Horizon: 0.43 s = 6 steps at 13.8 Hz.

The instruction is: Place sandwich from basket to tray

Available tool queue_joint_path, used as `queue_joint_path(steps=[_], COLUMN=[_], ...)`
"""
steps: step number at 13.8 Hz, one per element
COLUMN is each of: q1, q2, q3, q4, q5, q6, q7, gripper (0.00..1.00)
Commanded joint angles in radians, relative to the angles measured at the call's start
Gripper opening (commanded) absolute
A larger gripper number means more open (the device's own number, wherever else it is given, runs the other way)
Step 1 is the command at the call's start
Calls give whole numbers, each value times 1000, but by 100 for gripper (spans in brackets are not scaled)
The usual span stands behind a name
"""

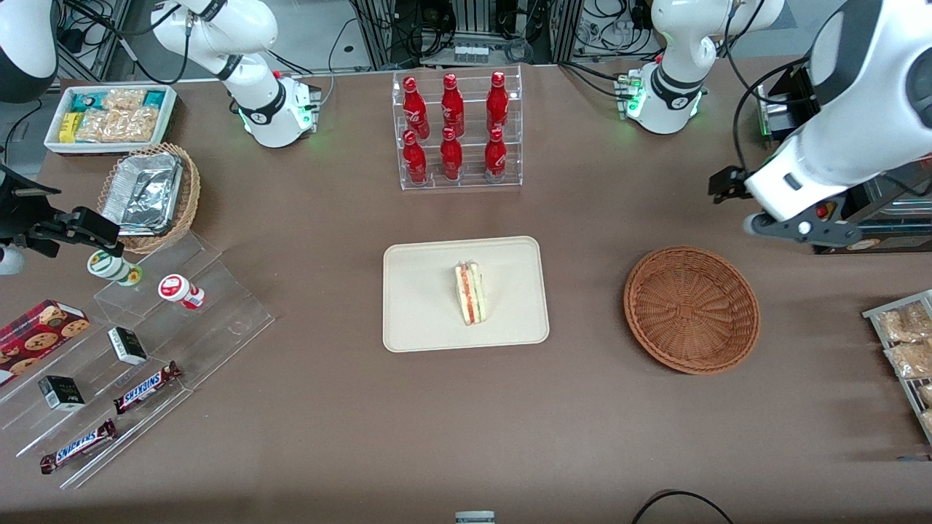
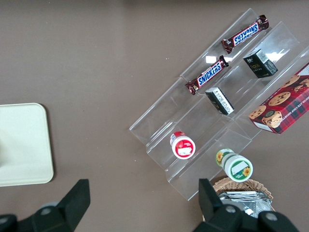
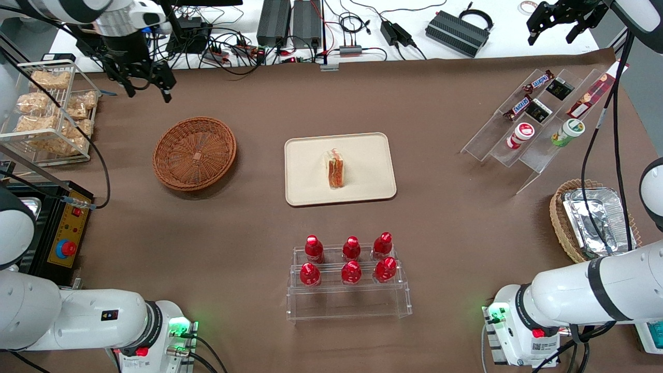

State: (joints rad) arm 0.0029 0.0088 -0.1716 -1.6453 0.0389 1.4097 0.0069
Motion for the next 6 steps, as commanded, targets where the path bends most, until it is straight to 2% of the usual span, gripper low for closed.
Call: queue_joint_path(steps=[1, 6], q1=[-15, -17], q2=[-32, -53], q3=[35, 81], q4=[4, 6], q5=[-14, -14], q6=[-43, -66], q7=[21, 19], gripper=[100, 100])
